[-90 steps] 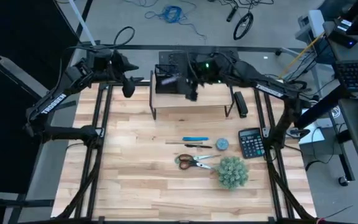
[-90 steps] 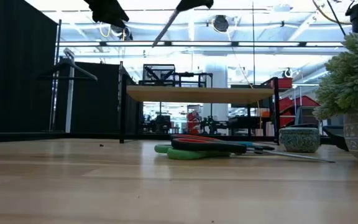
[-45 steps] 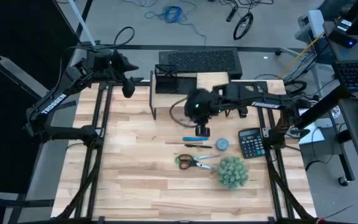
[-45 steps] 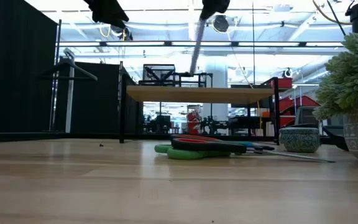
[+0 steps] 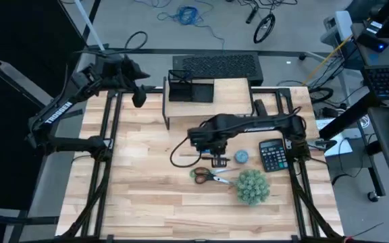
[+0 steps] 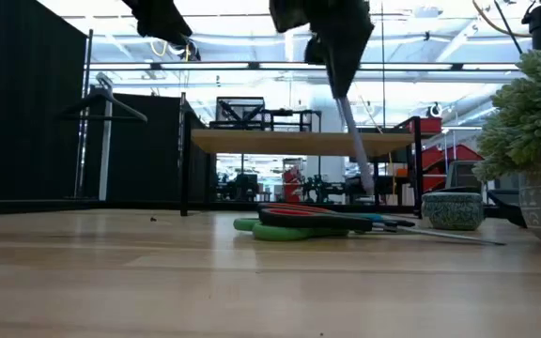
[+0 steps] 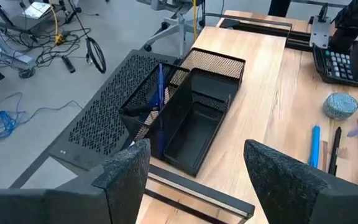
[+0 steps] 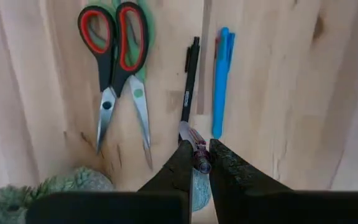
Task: Pick and place office supplies into organizer
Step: Remove the purple pen from the desk organizer on the shelf, then remove the dark blue pen from the desk organizer on the shelf
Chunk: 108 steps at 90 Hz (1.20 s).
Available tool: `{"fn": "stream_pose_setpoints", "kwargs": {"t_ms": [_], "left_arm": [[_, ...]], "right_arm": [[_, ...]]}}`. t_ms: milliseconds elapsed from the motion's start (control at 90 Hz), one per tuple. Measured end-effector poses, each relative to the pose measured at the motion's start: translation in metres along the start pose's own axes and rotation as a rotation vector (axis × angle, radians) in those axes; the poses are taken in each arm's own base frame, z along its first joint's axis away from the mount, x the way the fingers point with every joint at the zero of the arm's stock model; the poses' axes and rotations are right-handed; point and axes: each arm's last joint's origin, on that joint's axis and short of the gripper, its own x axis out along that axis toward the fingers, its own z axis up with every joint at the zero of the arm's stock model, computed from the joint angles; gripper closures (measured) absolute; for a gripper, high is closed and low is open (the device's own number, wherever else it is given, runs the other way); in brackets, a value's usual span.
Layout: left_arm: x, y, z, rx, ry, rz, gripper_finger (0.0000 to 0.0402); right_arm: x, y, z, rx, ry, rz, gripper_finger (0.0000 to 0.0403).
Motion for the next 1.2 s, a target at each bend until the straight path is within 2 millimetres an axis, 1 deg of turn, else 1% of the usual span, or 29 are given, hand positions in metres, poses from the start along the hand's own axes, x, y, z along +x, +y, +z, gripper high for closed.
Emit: {"fn": "stream_pose_setpoints", "kwargs": {"t_ms": [133, 300, 478, 578, 867, 1089, 1200], "left_arm": [[0.006, 0.000, -0.006, -0.006, 0.026, -0.008, 0.0152], [0.007, -0.003, -0.005, 0.004, 0.012, -0.025, 0.0152], [0.007, -0.003, -0.004, 0.006, 0.004, -0.025, 0.0152], [0.007, -0.003, -0.004, 0.006, 0.004, -0.025, 0.0152], [0.007, -0.003, -0.004, 0.006, 0.004, -0.025, 0.0152], [0.007, -0.003, -0.004, 0.006, 0.004, -0.025, 0.0152], [0.007, -0.003, -0.004, 0.006, 0.005, -0.025, 0.0152]], "right_arm": [[0.020, -0.001, 0.007, -0.026, 0.072, -0.003, 0.0389], [0.043, -0.003, 0.015, -0.066, 0.140, -0.064, 0.0389], [0.059, -0.007, 0.022, -0.055, 0.149, -0.058, 0.0387], [0.062, -0.007, 0.025, -0.058, 0.130, -0.060, 0.0374], [0.064, -0.009, 0.034, -0.043, 0.043, -0.059, 0.0333], [0.064, -0.013, 0.034, -0.030, 0.041, -0.057, 0.0272], [0.063, -0.017, 0.029, -0.022, 0.092, -0.062, 0.0247]]}}
